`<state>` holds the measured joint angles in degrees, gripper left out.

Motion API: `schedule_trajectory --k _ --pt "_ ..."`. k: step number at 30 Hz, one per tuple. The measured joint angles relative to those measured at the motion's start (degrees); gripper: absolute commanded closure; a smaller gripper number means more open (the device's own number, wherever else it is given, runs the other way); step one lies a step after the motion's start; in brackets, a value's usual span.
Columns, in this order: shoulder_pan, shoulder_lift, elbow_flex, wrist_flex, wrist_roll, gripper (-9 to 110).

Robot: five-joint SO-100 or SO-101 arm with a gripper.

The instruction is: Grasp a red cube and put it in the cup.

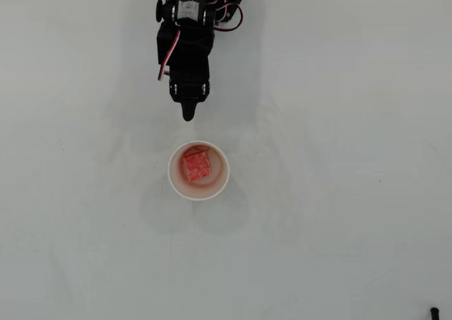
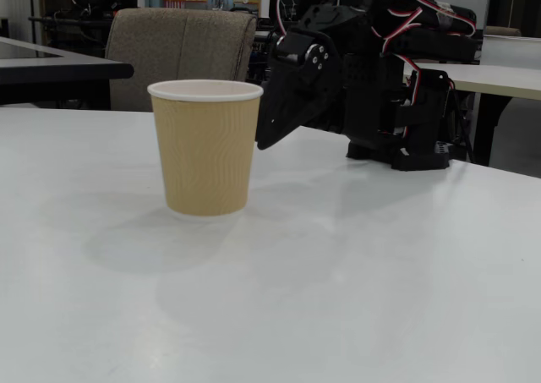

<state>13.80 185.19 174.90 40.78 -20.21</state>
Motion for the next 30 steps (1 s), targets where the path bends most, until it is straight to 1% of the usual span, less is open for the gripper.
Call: schedule_trajectory --k 8,17,30 --pt "-0.2 0.0 1.2 -1.8 2.7 101" --pt "-0.2 0.0 1.2 -2.7 9.8 101" --pt "-1.7 0.0 1.2 -2.7 10.5 101"
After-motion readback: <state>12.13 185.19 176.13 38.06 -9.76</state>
